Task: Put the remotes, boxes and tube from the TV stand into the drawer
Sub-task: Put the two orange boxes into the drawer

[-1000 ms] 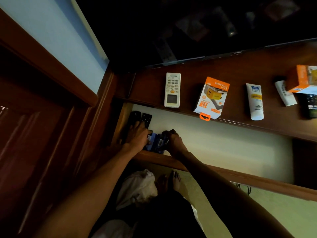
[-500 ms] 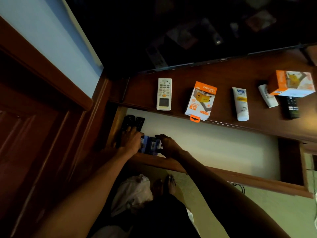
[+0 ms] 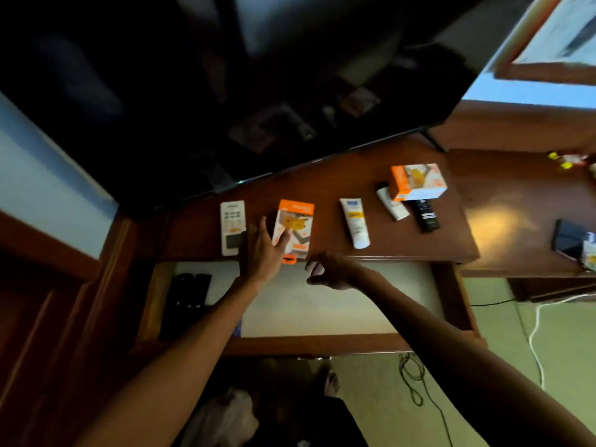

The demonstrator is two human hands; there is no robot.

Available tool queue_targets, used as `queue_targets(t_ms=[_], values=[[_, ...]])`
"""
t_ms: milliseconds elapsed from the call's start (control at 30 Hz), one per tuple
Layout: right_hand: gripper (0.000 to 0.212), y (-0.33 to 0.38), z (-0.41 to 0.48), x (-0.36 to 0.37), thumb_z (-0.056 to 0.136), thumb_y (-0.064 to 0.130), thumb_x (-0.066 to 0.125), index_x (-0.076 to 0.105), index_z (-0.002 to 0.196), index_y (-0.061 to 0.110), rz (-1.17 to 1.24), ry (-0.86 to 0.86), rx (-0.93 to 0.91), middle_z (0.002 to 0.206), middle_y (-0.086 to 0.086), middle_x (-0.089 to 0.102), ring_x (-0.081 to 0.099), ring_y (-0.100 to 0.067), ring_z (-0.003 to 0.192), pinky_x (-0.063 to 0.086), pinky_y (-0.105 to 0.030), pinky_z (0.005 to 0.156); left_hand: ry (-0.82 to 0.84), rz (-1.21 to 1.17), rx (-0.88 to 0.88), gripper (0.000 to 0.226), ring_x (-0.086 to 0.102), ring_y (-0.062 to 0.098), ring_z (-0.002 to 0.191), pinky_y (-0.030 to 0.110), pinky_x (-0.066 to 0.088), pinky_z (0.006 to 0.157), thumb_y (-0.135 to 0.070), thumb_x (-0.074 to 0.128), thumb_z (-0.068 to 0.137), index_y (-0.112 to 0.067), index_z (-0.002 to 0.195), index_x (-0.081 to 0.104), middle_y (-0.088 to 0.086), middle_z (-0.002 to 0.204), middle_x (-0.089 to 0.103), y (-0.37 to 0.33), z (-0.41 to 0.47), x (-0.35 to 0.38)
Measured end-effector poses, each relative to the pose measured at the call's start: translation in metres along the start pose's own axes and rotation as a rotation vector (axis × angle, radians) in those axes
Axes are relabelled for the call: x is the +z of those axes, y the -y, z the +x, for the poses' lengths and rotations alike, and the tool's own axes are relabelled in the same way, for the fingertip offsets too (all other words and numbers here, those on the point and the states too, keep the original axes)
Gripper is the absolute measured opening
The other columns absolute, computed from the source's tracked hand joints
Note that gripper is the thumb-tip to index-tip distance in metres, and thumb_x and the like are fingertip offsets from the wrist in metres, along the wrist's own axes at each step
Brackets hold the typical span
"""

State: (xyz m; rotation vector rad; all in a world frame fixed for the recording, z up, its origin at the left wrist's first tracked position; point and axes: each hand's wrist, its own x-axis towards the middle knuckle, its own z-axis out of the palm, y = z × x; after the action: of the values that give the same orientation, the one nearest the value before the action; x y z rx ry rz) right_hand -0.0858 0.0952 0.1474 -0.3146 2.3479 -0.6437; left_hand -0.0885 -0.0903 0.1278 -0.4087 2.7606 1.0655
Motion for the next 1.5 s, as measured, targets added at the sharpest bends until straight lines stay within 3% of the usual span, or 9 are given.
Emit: queue_targets(t_ms=[100, 300, 567, 733, 833, 1000, 1200, 1333, 1500], values=[[0.024, -0.025, -0.011, -0.045, 0.081, 0.017, 0.073, 0.068, 0.103, 0.009, 0.003, -0.176, 0.011, 0.096, -0.009, 0.075, 0.065, -0.013, 0.083, 0.047, -0.021, 0.073, 0.085, -0.037, -0.119, 0.11, 0.02, 0.041, 0.145, 0.055, 0.022, 0.115, -0.071, 0.061, 0.076, -0.006, 0.152, 0.016, 0.025, 0.157, 0.02, -0.031, 0.015, 0.025], [0.025, -0.089, -0.01, -0.122, 0.081, 0.03, 0.07, 0.066, 0.103, 0.019, 0.035, -0.435, 0.13, 0.097, -0.004, 0.073, 0.068, -0.023, 0.091, 0.052, -0.032, 0.081, 0.064, 0.022, -0.13, 0.116, 0.013, 0.036, 0.148, 0.053, 0.014, 0.119, -0.04, 0.083, 0.069, -0.008, 0.154, 0.011, 0.02, 0.16, 0.014, -0.089, 0.043, 0.051], [0.076, -0.188, 0.004, -0.205, 0.079, 0.048, 0.071, 0.04, 0.128, -0.001, 0.329, -0.828, 0.462, 0.131, -0.023, 0.049, 0.049, -0.041, 0.121, 0.044, -0.048, 0.095, 0.014, -0.052, -0.19, 0.093, 0.05, 0.036, 0.123, 0.045, 0.046, 0.096, -0.024, 0.089, 0.061, -0.006, 0.137, 0.04, 0.016, 0.134, 0.054, -0.115, 0.072, 0.075], [0.1, -0.236, 0.013, -0.221, 0.07, 0.059, 0.074, 0.032, 0.135, -0.004, 0.561, -0.801, 0.606, 0.142, -0.027, 0.037, 0.038, -0.042, 0.132, 0.037, -0.048, 0.106, -0.071, -0.188, -0.253, 0.095, 0.06, 0.033, 0.113, 0.045, 0.049, 0.093, -0.05, 0.09, 0.054, -0.006, 0.127, 0.049, 0.013, 0.125, 0.062, -0.111, 0.078, 0.087], [0.115, -0.263, 0.026, -0.216, 0.047, 0.082, 0.069, 0.049, 0.127, 0.002, 0.665, -0.674, 0.571, 0.132, -0.021, 0.055, 0.056, -0.036, 0.119, 0.05, -0.045, 0.096, -0.08, -0.21, -0.291, 0.093, 0.059, 0.036, 0.114, 0.045, 0.049, 0.093, -0.049, 0.09, 0.056, -0.005, 0.127, 0.048, 0.017, 0.127, 0.061, -0.113, 0.078, 0.091], [0.051, -0.269, 0.023, -0.205, 0.07, 0.051, 0.078, 0.068, 0.108, 0.017, 0.801, -0.696, 0.344, 0.109, -0.003, 0.074, 0.07, -0.02, 0.097, 0.057, -0.041, 0.087, -0.068, -0.174, -0.324, 0.114, 0.059, 0.035, 0.114, 0.053, 0.051, 0.093, -0.071, 0.083, 0.043, -0.013, 0.133, 0.045, 0.015, 0.129, 0.059, -0.109, 0.084, 0.092], [0.052, -0.281, 0.03, -0.197, 0.07, 0.041, 0.082, 0.061, 0.113, 0.019, 1.024, -0.7, 0.218, 0.11, 0.0, 0.072, 0.07, -0.018, 0.099, 0.056, -0.049, 0.092, -0.108, -0.122, -0.263, 0.096, 0.058, 0.033, 0.115, 0.05, 0.051, 0.092, -0.053, 0.09, 0.053, -0.015, 0.131, 0.049, 0.014, 0.127, 0.06, -0.118, 0.077, 0.092], [0.055, -0.271, 0.02, -0.204, 0.076, 0.022, 0.08, 0.053, 0.124, 0.019, 1.123, -0.756, 0.136, 0.117, -0.006, 0.069, 0.069, -0.021, 0.104, 0.055, -0.05, 0.093, -0.142, -0.126, -0.274, 0.113, 0.059, 0.033, 0.113, 0.052, 0.053, 0.089, -0.069, 0.084, 0.037, -0.019, 0.131, 0.047, 0.013, 0.126, 0.06, -0.114, 0.08, 0.093], [0.077, -0.253, -0.001, -0.217, 0.082, 0.007, 0.072, 0.032, 0.146, 0.023, 1.141, -0.815, 0.039, 0.128, -0.013, 0.062, 0.066, -0.02, 0.107, 0.057, -0.041, 0.09, -0.21, -0.248, -0.316, 0.096, 0.059, 0.032, 0.113, 0.044, 0.052, 0.087, -0.036, 0.094, 0.053, -0.011, 0.132, 0.046, 0.015, 0.126, 0.061, -0.131, 0.066, 0.089]])
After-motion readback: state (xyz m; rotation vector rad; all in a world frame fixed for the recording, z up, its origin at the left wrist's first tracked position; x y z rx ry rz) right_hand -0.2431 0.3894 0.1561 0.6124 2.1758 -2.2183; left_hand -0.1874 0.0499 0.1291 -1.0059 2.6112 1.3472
